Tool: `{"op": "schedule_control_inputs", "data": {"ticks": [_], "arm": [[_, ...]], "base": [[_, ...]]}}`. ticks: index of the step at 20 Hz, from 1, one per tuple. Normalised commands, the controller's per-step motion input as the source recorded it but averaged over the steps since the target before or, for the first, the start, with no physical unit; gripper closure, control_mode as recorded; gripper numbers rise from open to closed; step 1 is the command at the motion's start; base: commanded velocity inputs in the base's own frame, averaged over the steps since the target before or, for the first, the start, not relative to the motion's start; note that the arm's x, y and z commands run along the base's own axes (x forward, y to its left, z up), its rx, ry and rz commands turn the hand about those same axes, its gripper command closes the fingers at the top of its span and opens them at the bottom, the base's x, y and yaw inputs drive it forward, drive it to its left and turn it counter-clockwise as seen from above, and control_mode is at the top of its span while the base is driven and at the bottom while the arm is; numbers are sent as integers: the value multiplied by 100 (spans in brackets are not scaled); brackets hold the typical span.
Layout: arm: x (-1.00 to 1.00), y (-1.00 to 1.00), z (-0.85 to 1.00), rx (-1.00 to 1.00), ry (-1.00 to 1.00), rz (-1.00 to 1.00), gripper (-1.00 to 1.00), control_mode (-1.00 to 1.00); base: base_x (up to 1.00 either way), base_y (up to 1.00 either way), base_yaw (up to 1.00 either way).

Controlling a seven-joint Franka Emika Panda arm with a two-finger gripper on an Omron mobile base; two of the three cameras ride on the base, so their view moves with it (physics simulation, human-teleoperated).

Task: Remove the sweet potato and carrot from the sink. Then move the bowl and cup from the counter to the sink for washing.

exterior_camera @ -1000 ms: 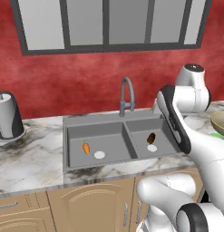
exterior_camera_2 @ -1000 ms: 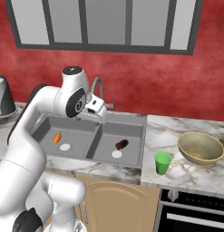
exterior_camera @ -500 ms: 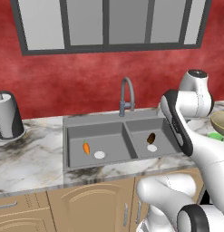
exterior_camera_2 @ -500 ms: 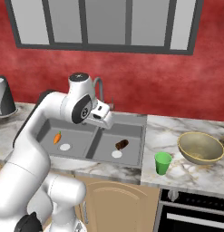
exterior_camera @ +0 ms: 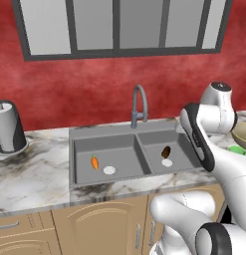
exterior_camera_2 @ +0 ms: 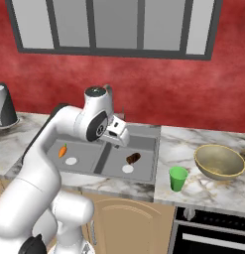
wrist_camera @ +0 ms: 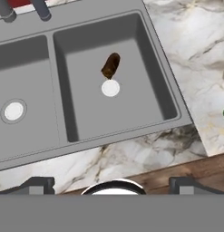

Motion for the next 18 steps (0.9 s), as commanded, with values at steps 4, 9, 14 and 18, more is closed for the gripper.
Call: {"op": "schedule_control_inputs", "data": {"ticks": [4,9,14,18], "arm": [[10,-13,-22,3,0,0,-100,-100],[4,-16,-21,9,0,3,-100,-100],[7,-7,-22,12,0,3,-100,-100],[14,-3,-20,3,0,0,-100,-100]], "base": [[0,0,0],[0,0,0],[0,0,0],[0,0,0]]}}
